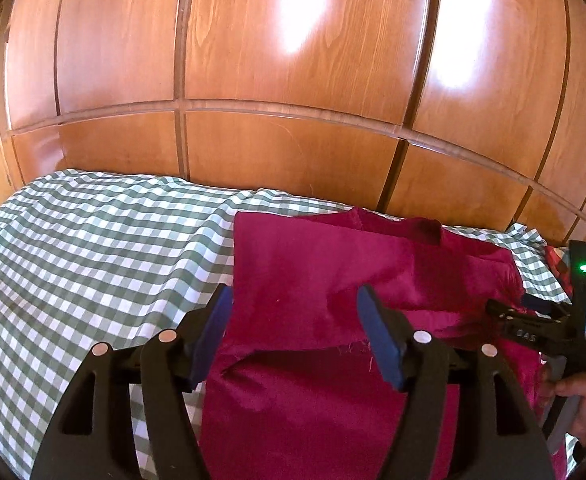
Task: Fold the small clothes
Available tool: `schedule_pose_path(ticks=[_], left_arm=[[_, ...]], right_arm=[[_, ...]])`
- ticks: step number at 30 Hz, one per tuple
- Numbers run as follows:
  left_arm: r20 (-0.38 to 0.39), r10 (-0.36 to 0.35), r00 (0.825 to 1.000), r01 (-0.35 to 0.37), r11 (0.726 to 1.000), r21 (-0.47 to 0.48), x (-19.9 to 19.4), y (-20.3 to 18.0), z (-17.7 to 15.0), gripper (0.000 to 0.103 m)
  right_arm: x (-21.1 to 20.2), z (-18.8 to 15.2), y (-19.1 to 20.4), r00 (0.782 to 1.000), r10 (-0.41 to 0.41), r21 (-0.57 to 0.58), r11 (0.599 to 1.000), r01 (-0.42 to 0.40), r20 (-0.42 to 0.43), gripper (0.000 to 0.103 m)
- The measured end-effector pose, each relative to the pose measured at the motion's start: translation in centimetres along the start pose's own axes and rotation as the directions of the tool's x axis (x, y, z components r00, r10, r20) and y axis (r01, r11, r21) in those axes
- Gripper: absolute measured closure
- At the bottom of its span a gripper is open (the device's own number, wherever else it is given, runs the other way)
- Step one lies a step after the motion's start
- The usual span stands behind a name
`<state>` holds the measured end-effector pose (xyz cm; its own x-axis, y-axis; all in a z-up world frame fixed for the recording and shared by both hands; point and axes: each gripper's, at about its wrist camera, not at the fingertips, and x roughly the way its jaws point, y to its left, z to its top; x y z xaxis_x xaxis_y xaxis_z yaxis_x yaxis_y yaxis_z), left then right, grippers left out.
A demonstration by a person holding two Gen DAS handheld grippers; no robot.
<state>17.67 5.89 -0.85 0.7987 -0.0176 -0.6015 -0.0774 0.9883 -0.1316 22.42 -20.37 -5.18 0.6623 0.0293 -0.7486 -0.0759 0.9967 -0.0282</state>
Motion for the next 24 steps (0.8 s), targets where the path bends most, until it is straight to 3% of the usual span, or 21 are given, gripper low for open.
schedule_pose_path(ticks=[4,7,16,24], left_arm=[[-0.001,0.008,1.0,-0.008,1.0,0.001,-0.4,0.1,-0.5,0.037],[-0.01,0.012,1.0,-0.012,1.0,0.003,-0.4,0.1,-1.0,0.036],[-0.115,0.048,0.992,-0.048,0.999,-0.005,1.1,1.2,-4.5,0.033],[-0.12,0.077,0.99,-0.076,0.997,0.013,-0.5,1.9,-6.8,0.025]], right_arm=[[-0.6,-0.8,0.1,1.0,-0.006,-0.01,1.0,0.006,-0.006,0.021],[1.0,-1.6,-0.3,0.997,-0.045,-0.012,0.999,0.044,-0.065,0.031],[1.9,-2.5,-1.2,0.996,-0.021,0.032,0.999,0.023,-0.082,0.029],[-0.9,-3.2,-1.8,0.997,-0.013,0.027,1.0,0.015,-0.079,0.024]])
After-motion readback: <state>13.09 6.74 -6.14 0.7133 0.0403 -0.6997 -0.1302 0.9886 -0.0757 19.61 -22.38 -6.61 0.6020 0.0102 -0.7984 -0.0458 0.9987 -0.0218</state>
